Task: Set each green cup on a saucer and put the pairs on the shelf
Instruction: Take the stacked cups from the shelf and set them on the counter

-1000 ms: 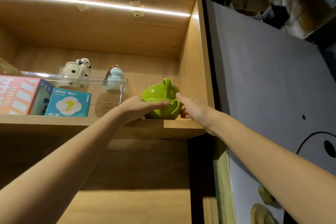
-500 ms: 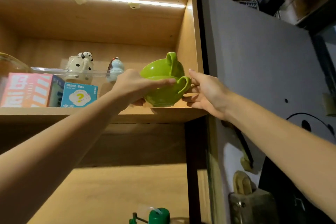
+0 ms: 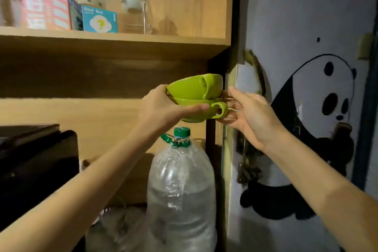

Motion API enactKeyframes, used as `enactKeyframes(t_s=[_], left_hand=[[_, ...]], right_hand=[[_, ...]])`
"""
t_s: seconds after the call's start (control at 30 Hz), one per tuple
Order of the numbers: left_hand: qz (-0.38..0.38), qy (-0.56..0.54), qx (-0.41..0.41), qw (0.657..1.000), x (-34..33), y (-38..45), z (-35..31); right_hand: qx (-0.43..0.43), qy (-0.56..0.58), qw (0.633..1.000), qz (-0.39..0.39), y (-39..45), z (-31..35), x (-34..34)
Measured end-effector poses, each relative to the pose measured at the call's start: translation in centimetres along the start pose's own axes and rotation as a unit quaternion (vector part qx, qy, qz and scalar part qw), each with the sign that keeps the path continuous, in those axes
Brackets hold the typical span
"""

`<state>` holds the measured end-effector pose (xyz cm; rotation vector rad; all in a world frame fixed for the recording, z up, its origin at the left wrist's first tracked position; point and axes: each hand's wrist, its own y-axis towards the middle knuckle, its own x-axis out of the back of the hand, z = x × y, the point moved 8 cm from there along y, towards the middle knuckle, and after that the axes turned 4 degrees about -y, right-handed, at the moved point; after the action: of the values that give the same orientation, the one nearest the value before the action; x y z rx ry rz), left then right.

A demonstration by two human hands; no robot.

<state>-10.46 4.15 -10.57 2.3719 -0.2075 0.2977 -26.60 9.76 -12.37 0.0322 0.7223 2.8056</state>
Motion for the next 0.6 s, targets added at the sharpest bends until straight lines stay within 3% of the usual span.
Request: enactKeyframes(t_s=[0.1,0.3,0.6], left_hand=[[0.009,-0.041,0.026,0.999,-1.9,-4.4,3.8],[-0.017,0.002,0.102,0.995,-4.1,-13.8,11.1],[0.038,-0.009,0.221,0.974,-7.8,-27.7,22.0]], right_hand=[[-0.047,0.008,0.999,-0.019,-3.0,-4.6,0.6],[-0.173,0.038,0.983,-0.039,-9.7,-14.4,1.7],[-0.320,0.030,0.945,-0.058,-20.4,-27.8,1.5]])
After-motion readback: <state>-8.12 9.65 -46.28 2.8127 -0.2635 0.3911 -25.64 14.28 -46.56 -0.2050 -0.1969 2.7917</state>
